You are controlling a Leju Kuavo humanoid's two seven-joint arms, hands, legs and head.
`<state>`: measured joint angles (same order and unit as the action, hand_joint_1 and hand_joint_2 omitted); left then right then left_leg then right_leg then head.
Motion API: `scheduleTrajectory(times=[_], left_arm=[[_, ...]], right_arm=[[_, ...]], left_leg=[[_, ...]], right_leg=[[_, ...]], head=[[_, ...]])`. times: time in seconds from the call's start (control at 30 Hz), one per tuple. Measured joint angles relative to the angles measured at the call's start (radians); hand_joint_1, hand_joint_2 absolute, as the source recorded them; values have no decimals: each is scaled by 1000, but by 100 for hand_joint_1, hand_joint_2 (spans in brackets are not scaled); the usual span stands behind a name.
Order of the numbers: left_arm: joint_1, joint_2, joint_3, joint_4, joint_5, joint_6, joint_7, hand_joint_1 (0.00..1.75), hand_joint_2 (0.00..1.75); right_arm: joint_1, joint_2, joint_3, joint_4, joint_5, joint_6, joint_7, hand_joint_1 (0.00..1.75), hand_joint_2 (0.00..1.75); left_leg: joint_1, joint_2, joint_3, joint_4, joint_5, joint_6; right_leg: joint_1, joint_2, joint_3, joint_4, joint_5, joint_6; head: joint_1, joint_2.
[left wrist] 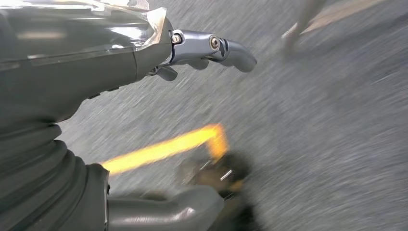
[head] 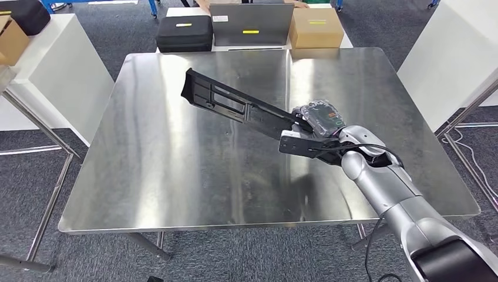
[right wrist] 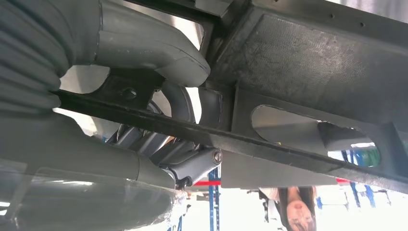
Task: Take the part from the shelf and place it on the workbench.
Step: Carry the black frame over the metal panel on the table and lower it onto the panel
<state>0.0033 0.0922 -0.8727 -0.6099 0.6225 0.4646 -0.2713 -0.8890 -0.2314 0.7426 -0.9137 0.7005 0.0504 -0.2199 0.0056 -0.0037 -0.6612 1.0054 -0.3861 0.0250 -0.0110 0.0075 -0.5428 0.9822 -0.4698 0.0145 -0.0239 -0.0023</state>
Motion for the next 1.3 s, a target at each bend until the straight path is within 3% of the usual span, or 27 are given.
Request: scheduleTrajectory(times=[0.1,0.17,0.4,0.5,0.53,0.63,0.97,1.13,1.3], left_arm=[[6,5,9,-53,-41,107,-62,0,175],[14,9,24,-91,-64,155,-86,0,175],[63,22,84,-184,-60,164,-103,0,175],[83,27,103,-202,-61,161,-121,0,175],[87,29,108,-207,-59,156,-123,0,131],[98,36,117,-221,-41,135,-120,0,0],[93,35,120,-185,20,55,-142,0,0],[73,24,119,-114,58,15,-165,0,0],[64,9,119,-59,80,1,-179,0,0]], right_arm=[[4,-14,-1,-1,3,-1,2,175,175],[5,-17,-2,-1,7,-1,0,175,175],[-4,-10,3,5,16,0,-18,175,175],[-10,-5,7,13,16,-1,-25,44,175],[-12,-3,8,17,15,-2,-28,0,175],[-20,1,12,27,12,-5,-33,0,175],[-31,5,1,63,-68,27,-22,0,175],[-41,1,-25,108,-141,97,38,0,175],[-85,-35,-40,148,-126,100,86,0,175]], left_leg=[[-9,-3,3,-1,4,0],[-15,-5,3,0,1,4],[-18,-5,3,0,-4,17],[-19,-6,3,0,-3,19],[-19,-6,3,0,-3,20],[-19,-6,3,0,-2,21],[-15,-6,6,0,-1,21],[-15,-5,6,0,-1,21],[-15,-6,6,0,-1,21]], right_leg=[[8,-2,1,3,-10,3],[6,-4,4,-2,-9,5],[4,-5,10,-14,-9,7],[3,-5,10,-15,-7,10],[3,-6,10,-15,-7,13],[2,-6,10,-15,-6,18],[1,-6,11,-15,-6,18],[1,-6,11,-15,-6,18],[1,-6,11,-15,-6,18]], head=[[0,0],[0,0],[0,0],[0,0],[0,0],[0,0],[0,0],[0,0],[0,0]])
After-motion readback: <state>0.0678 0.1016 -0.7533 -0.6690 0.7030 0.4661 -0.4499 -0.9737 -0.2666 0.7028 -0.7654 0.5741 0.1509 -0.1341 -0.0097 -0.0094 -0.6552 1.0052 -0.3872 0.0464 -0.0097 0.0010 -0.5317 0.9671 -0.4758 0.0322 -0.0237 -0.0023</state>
